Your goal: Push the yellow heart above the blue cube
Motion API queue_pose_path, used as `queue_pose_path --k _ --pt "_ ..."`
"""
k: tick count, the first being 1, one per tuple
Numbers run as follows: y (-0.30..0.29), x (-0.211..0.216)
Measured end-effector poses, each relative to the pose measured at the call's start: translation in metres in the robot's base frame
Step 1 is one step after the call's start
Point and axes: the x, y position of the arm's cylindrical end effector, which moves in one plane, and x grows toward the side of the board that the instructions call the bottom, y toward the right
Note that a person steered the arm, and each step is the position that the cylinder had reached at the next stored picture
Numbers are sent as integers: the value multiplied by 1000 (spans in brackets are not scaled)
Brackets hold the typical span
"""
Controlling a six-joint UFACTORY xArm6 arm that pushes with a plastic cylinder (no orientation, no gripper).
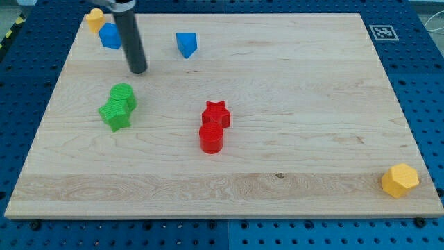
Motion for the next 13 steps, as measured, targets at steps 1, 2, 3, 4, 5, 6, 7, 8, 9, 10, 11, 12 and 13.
queue_pose_path --k 1,2,3,4,5,6,7,8,9,10,11,12,13 --pt "-63 -17" --pt "-127 -37" --pt "-129 -39" --pt "-128 -43" --pt "-128 -60" --pt "-128 -76" --pt "-129 -82" --pt "-129 -85" --pt "-129 -85" --pt "-129 -90" --pt "-129 -91" --pt "-125 -103" --pt "-116 -120"
